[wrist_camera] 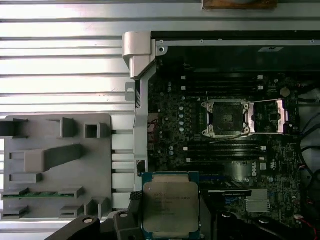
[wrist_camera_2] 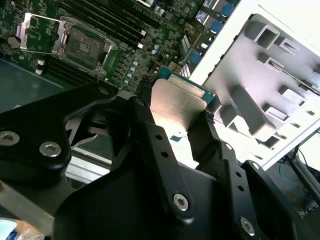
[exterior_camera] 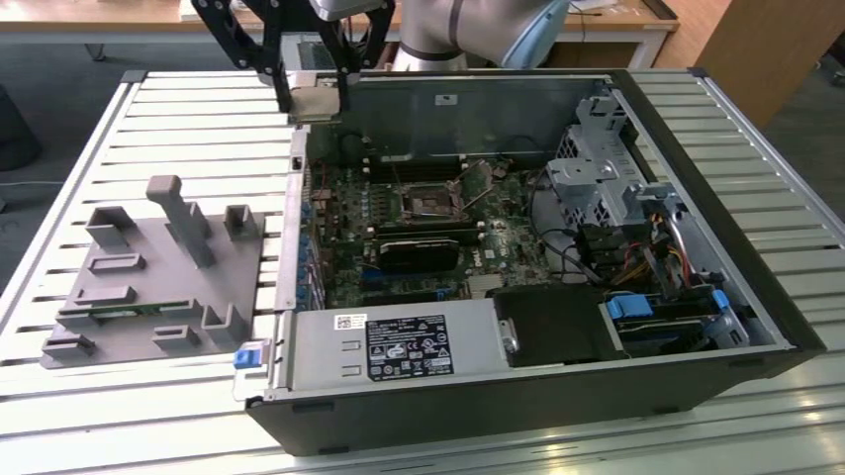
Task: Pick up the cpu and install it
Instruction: 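Pick up the cpu and move it towards the insertion slot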
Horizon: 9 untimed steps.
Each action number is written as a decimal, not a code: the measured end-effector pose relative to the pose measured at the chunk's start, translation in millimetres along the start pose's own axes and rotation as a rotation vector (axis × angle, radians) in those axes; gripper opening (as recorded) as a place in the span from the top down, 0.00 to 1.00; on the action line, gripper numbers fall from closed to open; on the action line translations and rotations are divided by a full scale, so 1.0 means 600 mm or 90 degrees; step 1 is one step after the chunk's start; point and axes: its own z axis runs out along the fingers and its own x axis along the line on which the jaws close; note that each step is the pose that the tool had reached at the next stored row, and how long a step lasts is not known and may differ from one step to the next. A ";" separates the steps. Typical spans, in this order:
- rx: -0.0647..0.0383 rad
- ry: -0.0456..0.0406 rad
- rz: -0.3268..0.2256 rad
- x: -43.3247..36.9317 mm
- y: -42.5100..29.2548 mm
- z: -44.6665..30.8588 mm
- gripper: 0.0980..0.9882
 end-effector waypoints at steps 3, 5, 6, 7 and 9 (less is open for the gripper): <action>0.000 0.0000 0.000 -0.006 0.000 0.000 0.50; 0.000 0.0000 0.000 -0.009 0.000 0.000 0.50; 0.000 0.0000 0.000 -0.011 0.001 0.000 0.50; 0.000 0.0000 0.000 -0.013 0.001 0.000 0.50; 0.000 0.0000 0.000 -0.017 0.001 0.000 0.50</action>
